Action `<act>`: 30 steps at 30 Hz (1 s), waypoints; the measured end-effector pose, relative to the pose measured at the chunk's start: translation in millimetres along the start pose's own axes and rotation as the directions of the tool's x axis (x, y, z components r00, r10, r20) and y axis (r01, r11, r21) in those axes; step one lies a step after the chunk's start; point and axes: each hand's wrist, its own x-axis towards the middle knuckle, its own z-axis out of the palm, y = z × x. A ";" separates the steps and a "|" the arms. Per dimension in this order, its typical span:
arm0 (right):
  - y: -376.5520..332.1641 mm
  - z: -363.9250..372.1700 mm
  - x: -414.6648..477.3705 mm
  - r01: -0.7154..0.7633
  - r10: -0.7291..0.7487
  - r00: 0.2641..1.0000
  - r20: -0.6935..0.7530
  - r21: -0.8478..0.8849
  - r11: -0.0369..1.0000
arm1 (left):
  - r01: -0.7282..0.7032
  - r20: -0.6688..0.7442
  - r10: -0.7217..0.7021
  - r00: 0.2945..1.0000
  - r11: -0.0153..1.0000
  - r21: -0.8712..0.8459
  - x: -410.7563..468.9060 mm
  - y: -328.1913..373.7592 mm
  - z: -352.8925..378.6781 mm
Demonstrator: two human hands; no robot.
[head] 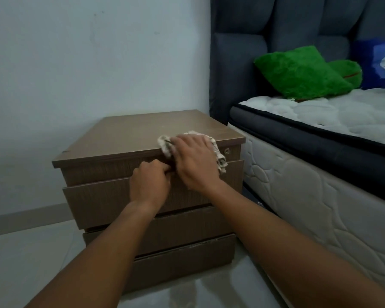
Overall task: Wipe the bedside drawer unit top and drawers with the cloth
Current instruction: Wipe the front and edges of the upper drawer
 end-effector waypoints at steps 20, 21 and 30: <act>104.6 -22.9 9.7 -0.632 0.660 0.750 -0.041 0.249 0.734 | -0.036 0.090 0.048 0.995 0.992 -0.124 8.4 41.2 15.3; 104.1 -20.8 -0.4 -0.633 0.680 0.727 -0.089 0.298 0.715 | -0.033 0.082 0.043 0.996 0.991 -0.126 8.9 42.9 17.2; 87.6 24.3 -99.4 -0.663 0.763 0.638 -0.104 0.432 0.612 | -0.055 0.007 0.057 0.998 0.992 -0.114 13.2 32.7 20.9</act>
